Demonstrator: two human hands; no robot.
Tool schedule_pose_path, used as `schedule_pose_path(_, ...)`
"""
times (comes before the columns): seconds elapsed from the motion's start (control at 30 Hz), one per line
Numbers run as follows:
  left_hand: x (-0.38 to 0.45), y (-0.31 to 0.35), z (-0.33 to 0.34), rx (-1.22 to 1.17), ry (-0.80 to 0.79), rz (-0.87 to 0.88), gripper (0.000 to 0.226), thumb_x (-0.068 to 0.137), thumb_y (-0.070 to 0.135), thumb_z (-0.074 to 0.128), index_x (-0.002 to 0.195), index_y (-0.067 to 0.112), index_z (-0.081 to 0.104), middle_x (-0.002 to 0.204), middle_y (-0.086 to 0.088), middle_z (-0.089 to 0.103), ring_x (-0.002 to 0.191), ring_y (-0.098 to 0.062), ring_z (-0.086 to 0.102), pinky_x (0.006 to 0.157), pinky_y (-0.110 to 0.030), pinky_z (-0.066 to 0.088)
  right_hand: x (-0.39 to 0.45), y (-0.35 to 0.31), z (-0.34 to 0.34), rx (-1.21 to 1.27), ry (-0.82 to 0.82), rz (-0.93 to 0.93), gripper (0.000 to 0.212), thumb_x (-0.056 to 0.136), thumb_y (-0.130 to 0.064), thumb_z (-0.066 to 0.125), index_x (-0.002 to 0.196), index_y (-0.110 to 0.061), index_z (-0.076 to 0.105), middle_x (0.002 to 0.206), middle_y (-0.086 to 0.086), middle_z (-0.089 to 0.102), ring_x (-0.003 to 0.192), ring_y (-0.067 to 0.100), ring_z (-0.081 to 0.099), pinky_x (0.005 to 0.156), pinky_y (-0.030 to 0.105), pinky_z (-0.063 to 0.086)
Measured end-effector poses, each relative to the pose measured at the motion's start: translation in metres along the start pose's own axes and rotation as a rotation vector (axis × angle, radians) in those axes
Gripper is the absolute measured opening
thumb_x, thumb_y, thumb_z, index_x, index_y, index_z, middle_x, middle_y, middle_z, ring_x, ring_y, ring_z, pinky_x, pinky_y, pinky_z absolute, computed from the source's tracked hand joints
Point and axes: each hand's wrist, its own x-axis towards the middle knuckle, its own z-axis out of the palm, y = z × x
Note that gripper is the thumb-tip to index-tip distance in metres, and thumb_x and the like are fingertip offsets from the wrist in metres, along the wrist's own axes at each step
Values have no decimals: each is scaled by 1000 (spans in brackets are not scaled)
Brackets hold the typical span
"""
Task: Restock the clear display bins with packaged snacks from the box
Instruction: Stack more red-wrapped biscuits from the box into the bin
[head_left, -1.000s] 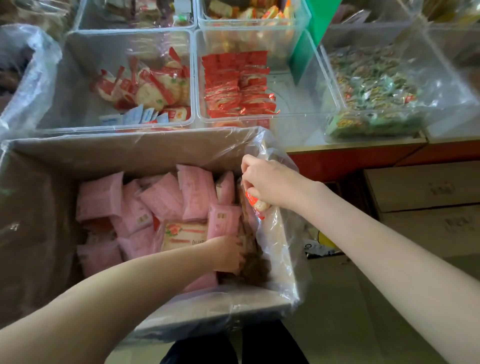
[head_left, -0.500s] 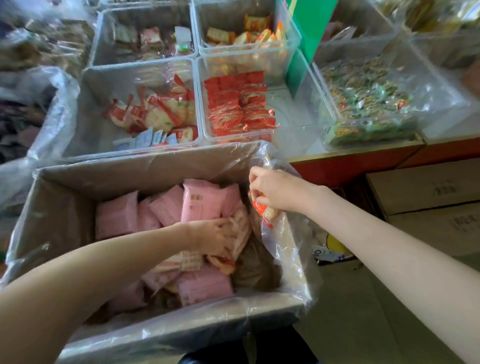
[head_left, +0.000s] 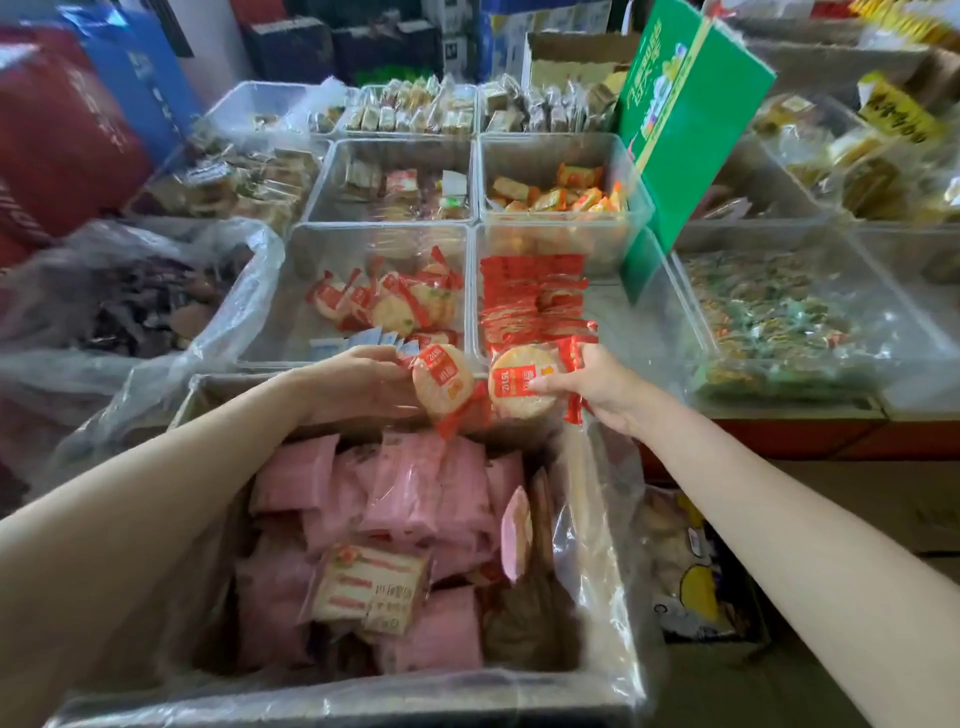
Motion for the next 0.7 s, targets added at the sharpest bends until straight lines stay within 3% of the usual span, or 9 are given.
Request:
schedule_pose_path(0.03, 4, 4, 7, -5, 48, 6, 5, 84, 2, 59, 87, 5, 57, 82, -11, 71, 77, -23, 71, 75, -35, 58, 0, -5, -1, 102, -37, 22, 39, 74, 17, 64, 110, 2, 56, 97, 14, 62, 88, 24, 61, 68, 22, 56)
schedule_pose_path(0.1, 16, 9, 17, 37, 98, 2, 13, 90, -1, 48, 87, 7, 57, 84, -9, 70, 75, -20, 71, 70, -30, 59, 3, -15, -7, 140, -108, 36, 23, 78, 15, 60, 90, -4, 60, 84, 9, 63, 76, 19, 61, 61, 19, 52)
schedule_pose_path(0.23, 47, 13, 34, -21, 168, 46, 11, 92, 3, 50, 89, 11, 56, 93, -10, 67, 85, -22, 69, 82, -36, 55, 17, -22, -23, 313, -182, 141, 8, 88, 1, 56, 88, -5, 61, 79, 9, 68, 60, 14, 63, 51, 21, 54)
schedule_pose_path(0.37, 82, 13, 65, -244, 211, 201, 17, 94, 1, 45, 82, 11, 52, 82, -6, 64, 77, -18, 66, 74, -26, 57, 38, -15, -31, 619, -152, 264, 14, 94, -11, 50, 103, -6, 59, 89, 15, 71, 71, 26, 69, 54, 35, 59)
schedule_pose_path(0.47, 105, 19, 87, -80, 136, 203, 9, 92, -1, 51, 98, 5, 52, 99, -14, 62, 91, -23, 63, 85, -26, 55, 59, -23, -39, 697, -17, 283, 24, 92, -17, 55, 114, -7, 56, 105, 17, 65, 86, 27, 64, 66, 40, 58)
schedule_pose_path(0.53, 121, 32, 91, 124, 141, 199, 15, 91, 4, 56, 104, 10, 56, 105, -7, 63, 95, -19, 61, 82, -23, 53, 79, -34, -59, 704, 147, 198, 22, 89, -16, 60, 110, -12, 55, 107, 14, 61, 89, 26, 60, 71, 41, 55)
schedule_pose_path(0.6, 137, 42, 90, 488, 277, 193, 19, 91, 10, 56, 109, 16, 60, 113, -2, 62, 101, -17, 59, 85, -24, 49, 100, -42, -88, 590, 286, 48, 39, 87, -13, 64, 121, -15, 46, 117, 10, 56, 100, 25, 58, 81, 42, 53)
schedule_pose_path(0.7, 161, 40, 86, 978, 404, 150, 28, 90, 9, 53, 117, 15, 61, 123, -3, 60, 111, -20, 57, 94, -29, 46, 124, -32, -128, -190, 293, -125, 73, 79, -10, 72, 138, -15, 29, 136, 8, 43, 120, 21, 47, 98, 35, 43)
